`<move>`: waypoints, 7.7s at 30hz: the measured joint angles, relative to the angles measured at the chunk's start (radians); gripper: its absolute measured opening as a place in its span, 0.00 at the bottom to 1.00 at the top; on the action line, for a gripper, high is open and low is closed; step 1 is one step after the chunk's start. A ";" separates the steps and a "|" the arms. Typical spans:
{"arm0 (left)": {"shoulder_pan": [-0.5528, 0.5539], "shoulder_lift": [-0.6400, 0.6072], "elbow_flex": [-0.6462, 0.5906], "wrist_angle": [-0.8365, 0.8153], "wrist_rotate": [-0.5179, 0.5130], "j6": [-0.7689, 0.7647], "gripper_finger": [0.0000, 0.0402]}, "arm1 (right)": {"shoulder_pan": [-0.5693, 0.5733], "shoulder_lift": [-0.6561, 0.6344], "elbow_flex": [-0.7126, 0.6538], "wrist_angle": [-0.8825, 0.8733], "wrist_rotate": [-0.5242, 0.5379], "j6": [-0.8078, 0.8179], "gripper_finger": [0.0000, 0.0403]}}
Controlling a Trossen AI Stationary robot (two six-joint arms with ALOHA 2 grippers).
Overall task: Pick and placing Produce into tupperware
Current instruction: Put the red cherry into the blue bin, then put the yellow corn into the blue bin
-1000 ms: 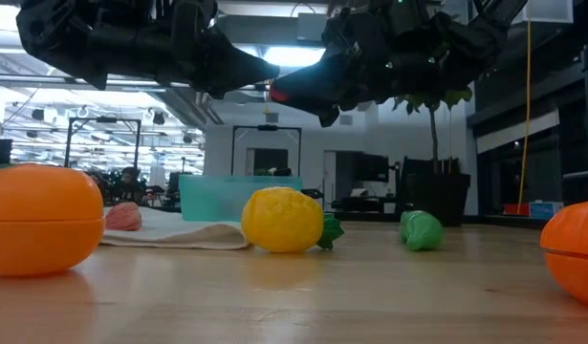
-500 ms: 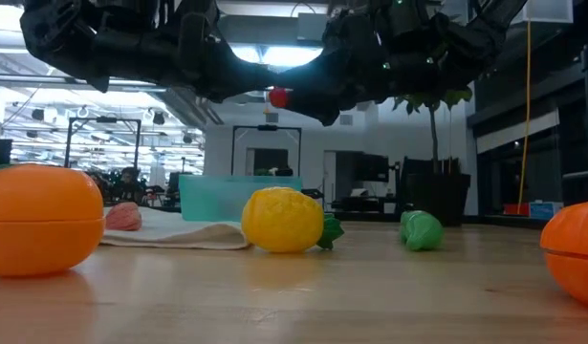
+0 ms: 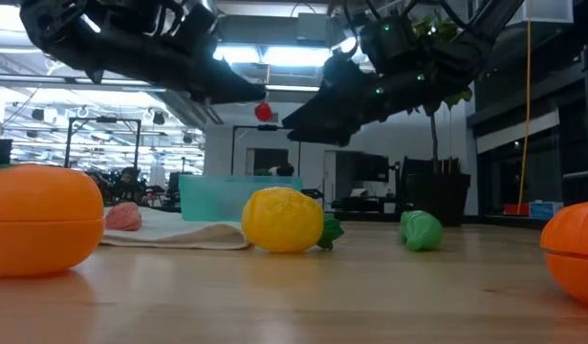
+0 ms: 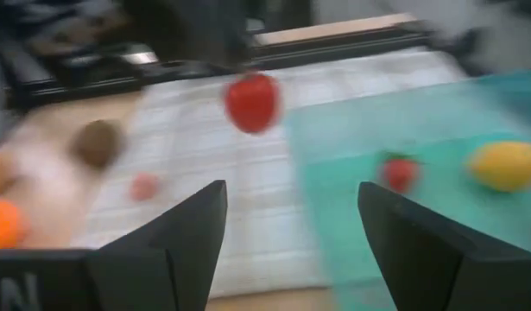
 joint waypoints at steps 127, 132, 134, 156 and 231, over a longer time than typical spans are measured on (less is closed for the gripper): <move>-0.253 -0.339 -0.148 -0.276 0.123 -0.189 0.03 | 0.263 -0.267 -0.340 0.174 0.207 -0.122 0.65; -0.241 -0.339 -0.148 -0.294 0.122 -0.188 0.01 | 0.263 -0.267 -0.338 0.172 0.199 -0.120 0.65; -0.233 -0.339 -0.148 -0.291 0.121 -0.168 0.02 | 0.263 -0.267 -0.338 0.165 0.199 -0.120 0.65; -0.219 -0.339 -0.148 -0.295 0.039 -0.104 0.46 | 0.236 -0.228 -0.086 -0.446 0.196 -0.077 0.66; -0.219 -0.338 -0.147 -0.325 0.039 -0.103 0.44 | 0.151 0.064 0.108 -0.472 0.120 -0.139 0.02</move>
